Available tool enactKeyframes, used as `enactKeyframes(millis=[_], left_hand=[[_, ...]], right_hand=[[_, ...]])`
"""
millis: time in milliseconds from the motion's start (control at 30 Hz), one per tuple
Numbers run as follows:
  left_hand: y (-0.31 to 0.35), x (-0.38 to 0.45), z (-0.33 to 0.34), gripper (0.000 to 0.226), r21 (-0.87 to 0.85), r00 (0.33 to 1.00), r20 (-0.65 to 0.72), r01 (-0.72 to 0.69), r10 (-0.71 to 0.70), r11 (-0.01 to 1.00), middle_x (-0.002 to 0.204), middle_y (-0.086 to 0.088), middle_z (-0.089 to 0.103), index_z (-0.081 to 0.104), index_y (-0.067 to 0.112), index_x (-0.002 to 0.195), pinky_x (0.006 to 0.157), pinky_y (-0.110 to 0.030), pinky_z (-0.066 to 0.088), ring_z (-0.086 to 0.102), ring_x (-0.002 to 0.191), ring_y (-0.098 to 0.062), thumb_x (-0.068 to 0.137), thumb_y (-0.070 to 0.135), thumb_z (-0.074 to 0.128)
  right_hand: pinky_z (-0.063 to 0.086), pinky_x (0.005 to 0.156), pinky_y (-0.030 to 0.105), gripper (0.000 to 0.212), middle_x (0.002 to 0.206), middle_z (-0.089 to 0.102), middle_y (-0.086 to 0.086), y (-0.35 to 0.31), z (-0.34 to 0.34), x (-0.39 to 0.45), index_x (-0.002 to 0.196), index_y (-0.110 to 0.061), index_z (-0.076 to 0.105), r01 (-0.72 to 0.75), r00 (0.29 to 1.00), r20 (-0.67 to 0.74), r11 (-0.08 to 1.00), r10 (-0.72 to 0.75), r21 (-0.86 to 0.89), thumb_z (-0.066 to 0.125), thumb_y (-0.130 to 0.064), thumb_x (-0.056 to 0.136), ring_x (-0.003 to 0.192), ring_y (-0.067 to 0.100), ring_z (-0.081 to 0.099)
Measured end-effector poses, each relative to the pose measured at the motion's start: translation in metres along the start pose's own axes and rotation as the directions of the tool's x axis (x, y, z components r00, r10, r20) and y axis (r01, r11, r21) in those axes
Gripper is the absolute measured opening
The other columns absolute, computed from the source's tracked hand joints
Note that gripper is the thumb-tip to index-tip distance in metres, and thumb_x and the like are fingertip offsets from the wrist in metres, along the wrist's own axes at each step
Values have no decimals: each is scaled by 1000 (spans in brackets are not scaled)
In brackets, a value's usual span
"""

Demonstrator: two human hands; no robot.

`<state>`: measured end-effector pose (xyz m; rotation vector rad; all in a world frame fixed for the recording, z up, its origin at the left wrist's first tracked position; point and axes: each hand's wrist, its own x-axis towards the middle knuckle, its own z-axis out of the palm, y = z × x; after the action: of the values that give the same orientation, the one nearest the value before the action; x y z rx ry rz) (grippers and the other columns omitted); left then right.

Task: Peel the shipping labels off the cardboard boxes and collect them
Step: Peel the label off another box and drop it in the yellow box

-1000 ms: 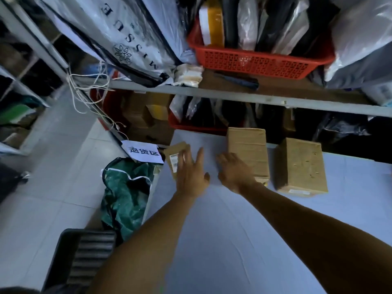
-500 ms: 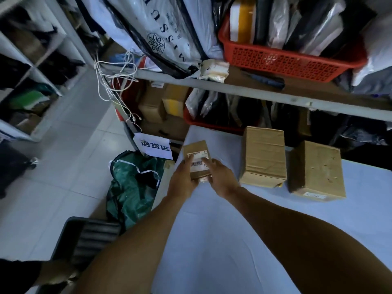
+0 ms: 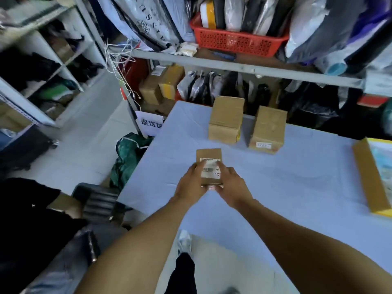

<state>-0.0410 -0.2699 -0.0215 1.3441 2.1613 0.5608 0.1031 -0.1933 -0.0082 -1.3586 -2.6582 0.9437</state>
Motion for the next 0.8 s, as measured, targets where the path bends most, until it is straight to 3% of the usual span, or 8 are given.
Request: enactKeyframes(millis=[233, 467, 533, 633, 800], left_hand=[[66, -80, 73, 95, 53, 978, 206, -40, 28, 998, 155, -4, 30, 12, 25, 155, 104, -39, 43, 46, 132, -28, 82, 37, 71], [74, -104, 112, 92, 53, 924, 374, -106, 79, 993, 156, -1, 23, 11, 27, 154, 104, -37, 43, 47, 131, -27, 84, 47, 67], [74, -100, 110, 83, 3, 924, 372, -90, 83, 996, 152, -1, 30, 21, 29, 152, 104, -36, 44, 49, 129, -25, 84, 45, 67], [74, -90, 106, 72, -82, 938, 335, -70, 93, 994, 139, -3, 46, 37, 30, 142, 102, -37, 46, 52, 125, -23, 80, 37, 73], [82, -83, 106, 88, -85, 926, 370, -38, 67, 996, 148, -4, 39, 28, 28, 150, 109, -35, 39, 43, 133, -23, 79, 28, 78]], right_hand=[[52, 83, 41, 91, 127, 46, 6, 70, -2, -119, 150, -23, 15, -175, 984, 25, 982, 174, 66, 70, -41, 80, 100, 35, 62], [52, 80, 35, 89, 132, 41, 5, 102, 12, -170, 152, -20, 10, -310, 947, 111, 948, 301, 68, 64, -22, 81, 104, 28, 59], [49, 84, 32, 79, 138, 39, 5, 105, 10, -168, 149, -19, 20, -337, 939, 119, 931, 323, 137, 60, -15, 82, 113, 27, 55], [50, 89, 37, 46, 132, 52, 6, 105, 1, -153, 131, -18, 45, -362, 927, -1, 898, 374, 250, 54, -14, 86, 111, 24, 58], [54, 83, 41, 35, 114, 66, 5, 106, -2, -141, 117, -21, 60, -342, 919, -119, 909, 377, 238, 62, -11, 83, 97, 24, 65]])
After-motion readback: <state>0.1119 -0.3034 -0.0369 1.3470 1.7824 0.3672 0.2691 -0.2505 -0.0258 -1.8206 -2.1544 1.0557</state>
